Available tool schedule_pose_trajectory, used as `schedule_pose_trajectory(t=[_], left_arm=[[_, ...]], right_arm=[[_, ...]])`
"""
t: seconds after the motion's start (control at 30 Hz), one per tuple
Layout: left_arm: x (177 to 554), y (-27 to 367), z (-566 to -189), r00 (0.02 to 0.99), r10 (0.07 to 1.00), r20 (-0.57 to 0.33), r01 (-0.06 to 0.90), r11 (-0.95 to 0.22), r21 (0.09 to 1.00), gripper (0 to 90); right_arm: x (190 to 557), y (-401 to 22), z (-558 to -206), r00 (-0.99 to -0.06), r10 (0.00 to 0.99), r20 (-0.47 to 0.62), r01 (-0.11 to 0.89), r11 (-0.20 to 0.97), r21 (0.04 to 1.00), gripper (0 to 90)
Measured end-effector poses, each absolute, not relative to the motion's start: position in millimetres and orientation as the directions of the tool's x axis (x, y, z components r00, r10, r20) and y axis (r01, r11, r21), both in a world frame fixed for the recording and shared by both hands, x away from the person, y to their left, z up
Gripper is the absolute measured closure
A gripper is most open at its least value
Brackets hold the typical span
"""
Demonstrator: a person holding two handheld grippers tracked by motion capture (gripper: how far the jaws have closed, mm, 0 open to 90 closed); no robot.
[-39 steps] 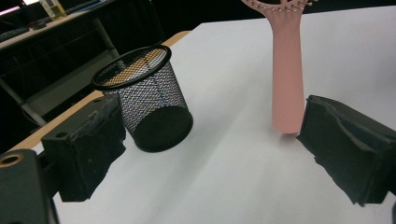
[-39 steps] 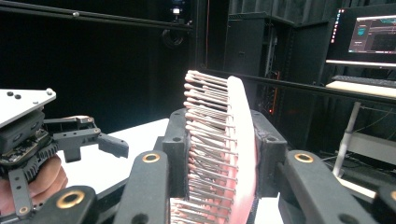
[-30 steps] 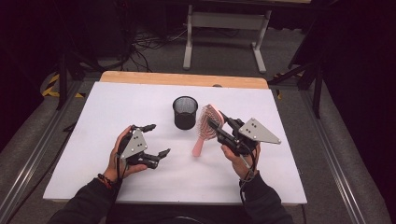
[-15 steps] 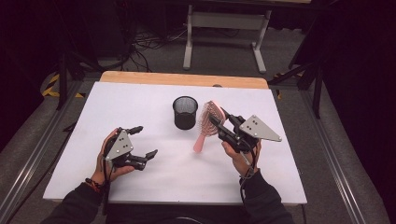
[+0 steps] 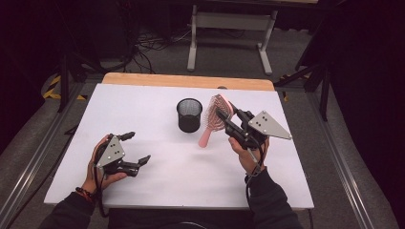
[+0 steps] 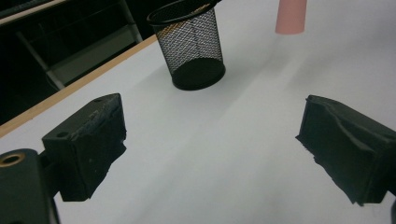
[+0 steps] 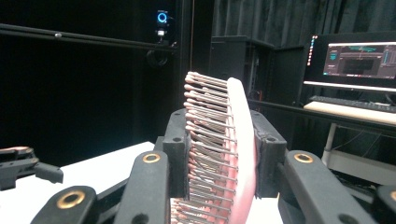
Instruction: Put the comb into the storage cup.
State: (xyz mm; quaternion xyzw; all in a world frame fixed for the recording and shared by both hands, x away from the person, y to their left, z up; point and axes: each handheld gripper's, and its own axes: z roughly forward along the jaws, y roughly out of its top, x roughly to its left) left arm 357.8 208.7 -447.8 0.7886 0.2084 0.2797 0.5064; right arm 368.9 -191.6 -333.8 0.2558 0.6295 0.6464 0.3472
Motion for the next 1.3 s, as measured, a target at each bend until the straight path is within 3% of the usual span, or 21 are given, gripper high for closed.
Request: schedule_pose_trajectory(t=[0.53,1.3], left_arm=[[353,221,-454,0.745,0.634,0.210,0.071,-0.388,0.919,8.8],[346,221,-463,0.751,0.626,0.210,0.082,-0.403,0.912,2.2]], right_arm=[[380,-194,-318,-0.598,0.795,-0.102,-0.143,0.020,0.989,65.0],[395,-193,-303,-0.565,0.819,-0.104,-0.157,0.017,0.987,65.0]])
